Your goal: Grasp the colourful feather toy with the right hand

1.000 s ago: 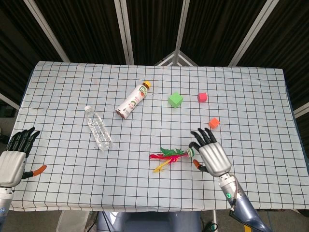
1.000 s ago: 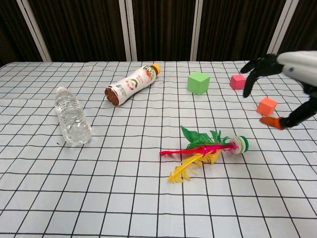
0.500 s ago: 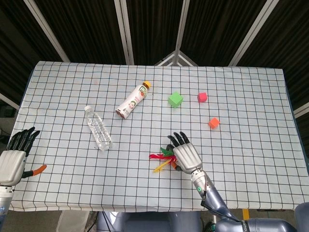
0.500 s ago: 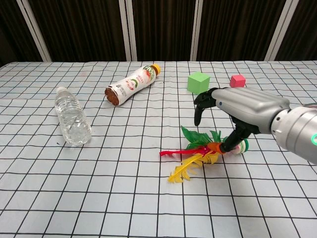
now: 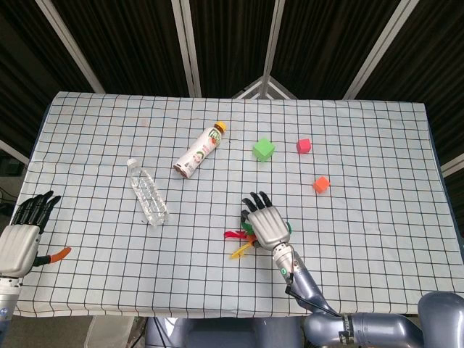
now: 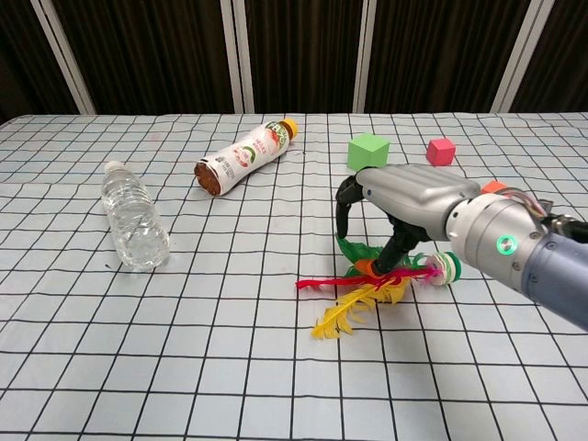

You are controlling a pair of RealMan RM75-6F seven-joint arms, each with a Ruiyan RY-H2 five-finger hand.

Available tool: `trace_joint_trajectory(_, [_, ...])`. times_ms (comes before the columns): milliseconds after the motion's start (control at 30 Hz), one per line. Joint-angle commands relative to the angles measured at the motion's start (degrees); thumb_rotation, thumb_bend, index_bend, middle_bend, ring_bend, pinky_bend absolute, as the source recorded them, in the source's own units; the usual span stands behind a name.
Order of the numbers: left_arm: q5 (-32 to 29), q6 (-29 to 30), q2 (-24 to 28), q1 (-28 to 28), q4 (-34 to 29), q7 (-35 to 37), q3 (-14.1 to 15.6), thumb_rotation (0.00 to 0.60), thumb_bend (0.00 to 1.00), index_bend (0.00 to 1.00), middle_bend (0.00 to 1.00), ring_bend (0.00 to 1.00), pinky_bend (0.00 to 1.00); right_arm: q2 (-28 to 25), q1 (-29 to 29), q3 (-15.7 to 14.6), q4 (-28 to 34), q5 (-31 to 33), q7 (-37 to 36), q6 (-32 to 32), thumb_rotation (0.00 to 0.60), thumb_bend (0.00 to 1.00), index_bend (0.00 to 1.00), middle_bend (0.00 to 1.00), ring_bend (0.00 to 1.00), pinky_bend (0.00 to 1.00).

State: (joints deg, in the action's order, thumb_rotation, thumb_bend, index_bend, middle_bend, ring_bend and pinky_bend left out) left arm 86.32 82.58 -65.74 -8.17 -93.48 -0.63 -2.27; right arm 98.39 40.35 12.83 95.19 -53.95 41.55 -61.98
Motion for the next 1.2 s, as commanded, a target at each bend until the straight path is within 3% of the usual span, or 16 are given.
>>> trace_joint_trajectory(33, [-0.2,-0.2,0.1,-0.1,-0.1,0.2,0.0,0.600,0.00,0.00,0.00,0.00,0.00,1.1,1.1,0.7,-1.3,1.2,0.6,0.4,0.600,0.36,0.44,0.18,0.00,0.00])
trace_joint_trajectory(400, [-0.4,-1.1,0.4,-0.3,-0.6,0.7,0.2,0.600,0.00,0.00,0.00,0.00,0.00,2.5,2.9,0.7,-3.3,2.9,2.0,-0.5,0.600,0.36,0.55,0.24,0.00,0.00])
trace_joint_trajectory(800, [0.0,-1.0,0.4,-0.4,-1.0,0.2,0.3,0.600,0.00,0.00,0.00,0.00,0.00,3.2,3.4,0.0,-4.0,3.2,2.3,-1.9,0.600,0.36,0.55,0.24,0.00,0.00])
trace_joint_trajectory(1200, [-0.1,-1.3,0.5,-0.6,-1.1,0.8,0.2,0.600,0.00,0.00,0.00,0.00,0.00,4.2,4.0,-0.8,-5.5,4.0,2.9,-2.3,0.600,0.53,0.55,0.24,0.00,0.00])
